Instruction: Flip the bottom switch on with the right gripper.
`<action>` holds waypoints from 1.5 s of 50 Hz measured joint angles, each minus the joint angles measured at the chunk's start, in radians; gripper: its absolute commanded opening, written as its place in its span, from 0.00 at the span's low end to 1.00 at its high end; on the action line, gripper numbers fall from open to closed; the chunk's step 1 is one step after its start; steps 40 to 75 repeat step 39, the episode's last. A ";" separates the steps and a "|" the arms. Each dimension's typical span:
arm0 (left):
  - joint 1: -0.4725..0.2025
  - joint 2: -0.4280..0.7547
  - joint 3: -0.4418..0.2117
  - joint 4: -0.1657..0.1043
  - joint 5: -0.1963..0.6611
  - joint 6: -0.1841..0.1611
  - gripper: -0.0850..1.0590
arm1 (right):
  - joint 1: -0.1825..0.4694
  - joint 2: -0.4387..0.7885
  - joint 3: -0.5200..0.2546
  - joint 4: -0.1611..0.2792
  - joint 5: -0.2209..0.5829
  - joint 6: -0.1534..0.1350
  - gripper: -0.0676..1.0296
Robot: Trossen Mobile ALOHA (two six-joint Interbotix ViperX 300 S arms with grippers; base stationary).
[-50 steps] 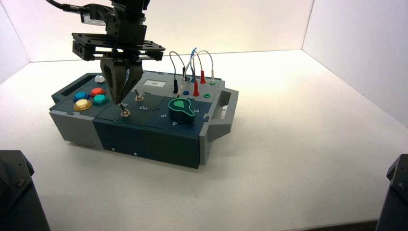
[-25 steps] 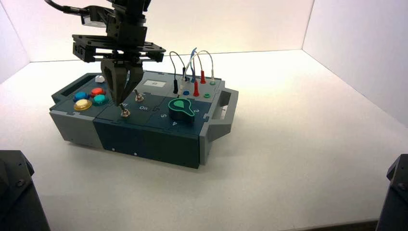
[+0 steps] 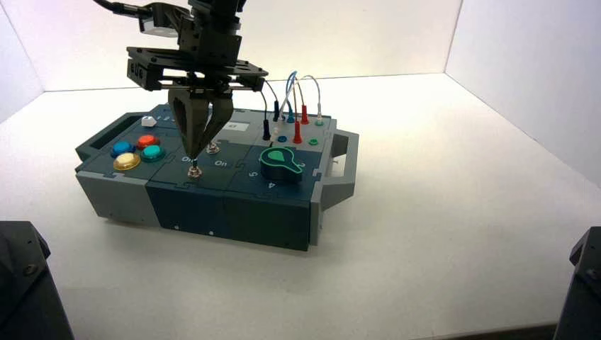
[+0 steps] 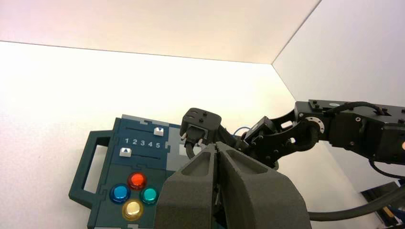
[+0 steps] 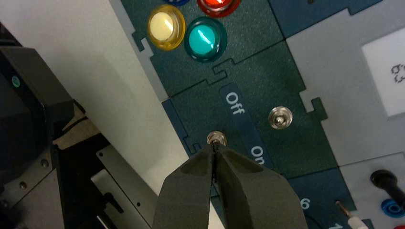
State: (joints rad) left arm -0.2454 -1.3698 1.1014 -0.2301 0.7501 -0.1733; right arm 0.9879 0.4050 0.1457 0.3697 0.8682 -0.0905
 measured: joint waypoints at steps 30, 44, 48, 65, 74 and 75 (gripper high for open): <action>0.002 0.015 -0.012 0.002 0.014 0.037 0.05 | 0.002 0.038 -0.216 -0.014 -0.002 -0.052 0.04; 0.002 0.015 -0.015 0.002 0.012 0.037 0.05 | 0.000 0.066 -0.279 -0.020 0.008 -0.057 0.04; 0.002 0.015 -0.015 0.002 0.012 0.037 0.05 | 0.000 0.066 -0.279 -0.020 0.008 -0.057 0.04; 0.002 0.015 -0.015 0.002 0.012 0.037 0.05 | 0.000 0.066 -0.279 -0.020 0.008 -0.057 0.04; 0.002 0.015 -0.015 0.002 0.012 0.037 0.05 | 0.000 0.066 -0.279 -0.020 0.008 -0.057 0.04; 0.002 0.015 -0.015 0.002 0.012 0.037 0.05 | 0.000 0.066 -0.279 -0.020 0.008 -0.057 0.04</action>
